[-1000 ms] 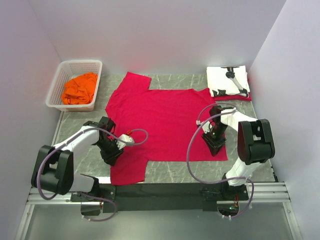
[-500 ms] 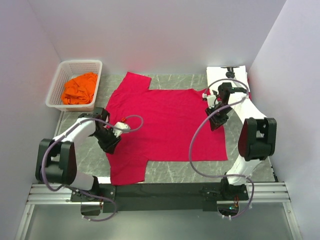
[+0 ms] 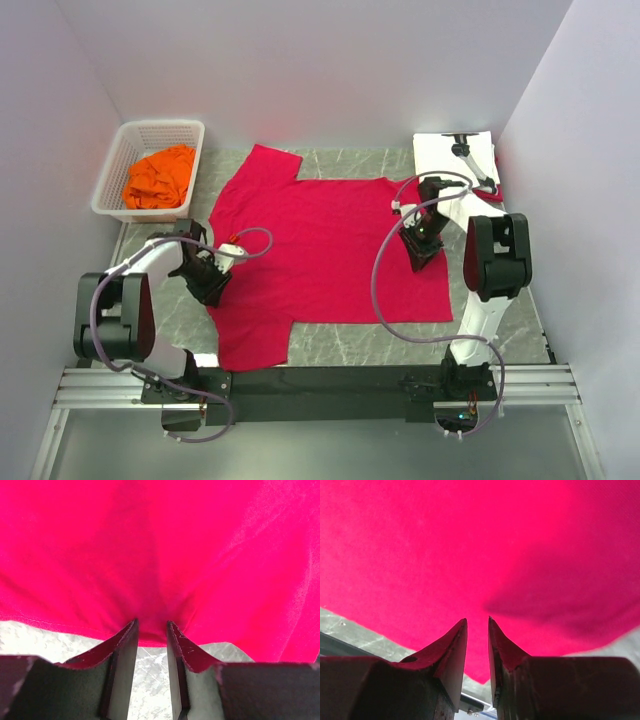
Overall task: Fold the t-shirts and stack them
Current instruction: Flatten the tshirt out
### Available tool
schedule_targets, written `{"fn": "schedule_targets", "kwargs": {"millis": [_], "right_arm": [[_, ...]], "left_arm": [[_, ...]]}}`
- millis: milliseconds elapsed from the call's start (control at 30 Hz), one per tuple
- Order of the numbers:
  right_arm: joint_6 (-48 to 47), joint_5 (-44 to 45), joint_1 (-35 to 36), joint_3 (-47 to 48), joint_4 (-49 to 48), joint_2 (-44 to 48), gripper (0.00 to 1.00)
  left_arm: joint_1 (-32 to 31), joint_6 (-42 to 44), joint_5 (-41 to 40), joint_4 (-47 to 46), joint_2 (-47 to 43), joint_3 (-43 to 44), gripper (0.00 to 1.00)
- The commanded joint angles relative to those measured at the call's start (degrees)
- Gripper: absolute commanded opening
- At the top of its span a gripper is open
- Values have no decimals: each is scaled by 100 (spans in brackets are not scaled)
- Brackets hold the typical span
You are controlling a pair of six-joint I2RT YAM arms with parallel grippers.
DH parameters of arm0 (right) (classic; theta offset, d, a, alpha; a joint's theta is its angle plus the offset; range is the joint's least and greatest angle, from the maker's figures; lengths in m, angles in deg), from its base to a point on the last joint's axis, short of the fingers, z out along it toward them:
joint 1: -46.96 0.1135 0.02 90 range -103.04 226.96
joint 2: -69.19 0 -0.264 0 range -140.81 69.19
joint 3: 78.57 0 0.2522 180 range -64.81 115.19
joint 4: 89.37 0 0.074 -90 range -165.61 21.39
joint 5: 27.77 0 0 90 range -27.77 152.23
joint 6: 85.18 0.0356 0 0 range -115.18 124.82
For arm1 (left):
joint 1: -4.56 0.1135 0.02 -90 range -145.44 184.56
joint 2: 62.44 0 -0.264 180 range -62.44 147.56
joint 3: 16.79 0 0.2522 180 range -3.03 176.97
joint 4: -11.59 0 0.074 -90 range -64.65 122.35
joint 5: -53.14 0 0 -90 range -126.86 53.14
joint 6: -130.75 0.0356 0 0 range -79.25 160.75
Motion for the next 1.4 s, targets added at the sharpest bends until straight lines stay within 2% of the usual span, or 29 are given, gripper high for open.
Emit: {"fn": "schedule_targets", "kwargs": {"millis": [0, 133, 333, 467, 533, 700, 833, 1000, 1233, 1367], "right_arm": [[94, -19, 119, 37, -160, -51, 30], [51, -248, 102, 300, 33, 151, 30], [287, -442, -179, 1160, 87, 345, 33], [831, -187, -320, 1759, -500, 188, 33], [1060, 6, -337, 2144, -747, -32, 33], [1544, 323, -338, 3033, -1170, -874, 34], [1746, 498, -338, 3736, -1451, -1455, 37], [1975, 710, -329, 4273, -1864, -2053, 44], [2028, 1026, -215, 4941, -2093, -2748, 45], [2124, 1280, -206, 4880, -2330, -2898, 46]], "left_arm": [[69, 284, -360, 328, -115, -516, 36], [236, 336, -456, 416, -353, -526, 34], [447, 574, -290, 969, -98, -79, 35], [570, 846, 412, 1461, -160, 641, 42], [561, 829, 981, 1515, -90, 1361, 48], [587, 39, 1652, 824, 497, 2968, 57], [631, -690, 1828, 15, 982, 3647, 60], [719, -1394, 2083, -330, 1772, 4464, 60], [763, -1606, 2163, -506, 2195, 4686, 60], [772, -1588, 2110, -638, 2169, 4563, 61]]}}
